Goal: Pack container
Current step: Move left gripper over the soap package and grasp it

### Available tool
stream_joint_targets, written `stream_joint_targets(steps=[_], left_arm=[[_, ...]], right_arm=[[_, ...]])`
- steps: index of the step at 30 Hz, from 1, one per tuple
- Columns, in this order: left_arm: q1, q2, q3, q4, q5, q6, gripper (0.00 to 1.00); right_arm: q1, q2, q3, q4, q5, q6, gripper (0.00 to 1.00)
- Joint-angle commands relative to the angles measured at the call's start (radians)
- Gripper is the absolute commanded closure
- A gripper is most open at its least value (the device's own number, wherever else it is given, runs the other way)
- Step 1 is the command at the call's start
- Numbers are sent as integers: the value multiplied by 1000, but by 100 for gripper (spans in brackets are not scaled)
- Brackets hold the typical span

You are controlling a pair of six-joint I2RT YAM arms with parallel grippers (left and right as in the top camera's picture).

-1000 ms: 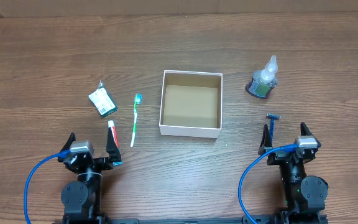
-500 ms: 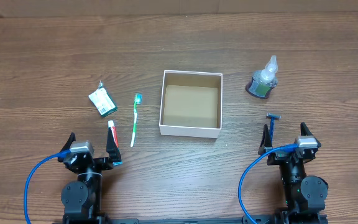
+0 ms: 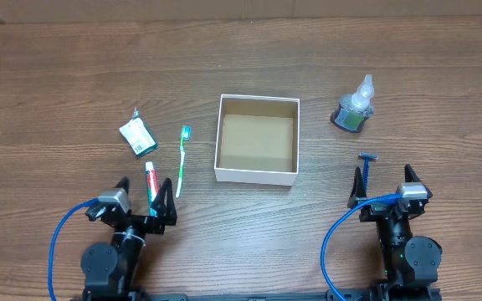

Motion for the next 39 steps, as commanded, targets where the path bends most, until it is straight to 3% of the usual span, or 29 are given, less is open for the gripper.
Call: stream_joint_targets(steps=[1, 7, 12, 17, 24, 39], left_arm=[[0, 8, 163, -120, 70, -24, 0], [0, 205, 513, -337, 40, 54, 0], [0, 506, 894, -714, -73, 201, 0], [0, 750, 1140, -961, -103, 215, 0], [0, 939, 1186, -1034, -133, 215, 0], [0, 1212, 1185, -1019, -111, 216, 0]], right_arm=[[-3, -8, -11, 6, -2, -1, 0], [-3, -8, -11, 6, -2, -1, 0], [-3, -8, -11, 6, -2, -1, 0], [-3, -8, -11, 6, -2, -1, 0], [-3, -8, -11, 6, -2, -1, 0], [-3, -8, -11, 6, -2, -1, 0]])
